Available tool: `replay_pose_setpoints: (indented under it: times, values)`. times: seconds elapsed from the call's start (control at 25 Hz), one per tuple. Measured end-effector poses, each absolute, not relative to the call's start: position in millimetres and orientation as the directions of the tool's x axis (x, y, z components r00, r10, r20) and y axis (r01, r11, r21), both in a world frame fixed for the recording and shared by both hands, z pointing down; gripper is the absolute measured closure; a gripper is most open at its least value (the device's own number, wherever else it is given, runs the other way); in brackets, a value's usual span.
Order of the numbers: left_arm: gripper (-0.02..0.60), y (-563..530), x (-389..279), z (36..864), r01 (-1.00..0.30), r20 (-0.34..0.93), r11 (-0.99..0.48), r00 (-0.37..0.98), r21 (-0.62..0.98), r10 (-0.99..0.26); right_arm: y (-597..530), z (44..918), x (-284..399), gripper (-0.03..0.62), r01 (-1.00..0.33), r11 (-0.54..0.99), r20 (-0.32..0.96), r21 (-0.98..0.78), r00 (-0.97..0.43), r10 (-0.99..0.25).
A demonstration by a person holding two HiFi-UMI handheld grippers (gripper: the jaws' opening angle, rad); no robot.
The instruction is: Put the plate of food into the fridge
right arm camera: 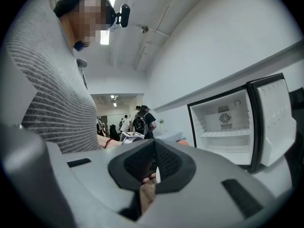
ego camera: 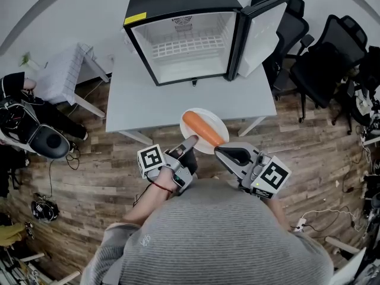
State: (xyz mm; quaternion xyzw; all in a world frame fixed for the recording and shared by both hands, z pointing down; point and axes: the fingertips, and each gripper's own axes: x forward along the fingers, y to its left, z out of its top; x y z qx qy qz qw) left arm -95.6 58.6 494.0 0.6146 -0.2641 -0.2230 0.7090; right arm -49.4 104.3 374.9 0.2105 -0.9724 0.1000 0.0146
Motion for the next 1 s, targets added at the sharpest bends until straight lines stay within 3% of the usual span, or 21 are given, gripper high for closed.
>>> replay_pose_setpoints:
  times: [1.0]
  values:
    - [0.527,69,-66,497,-0.009,0.109,0.153,0.745,0.988,-0.658,116,373,-23,0.580,-0.377,0.912,0.038,-0.162,-0.926,-0.376]
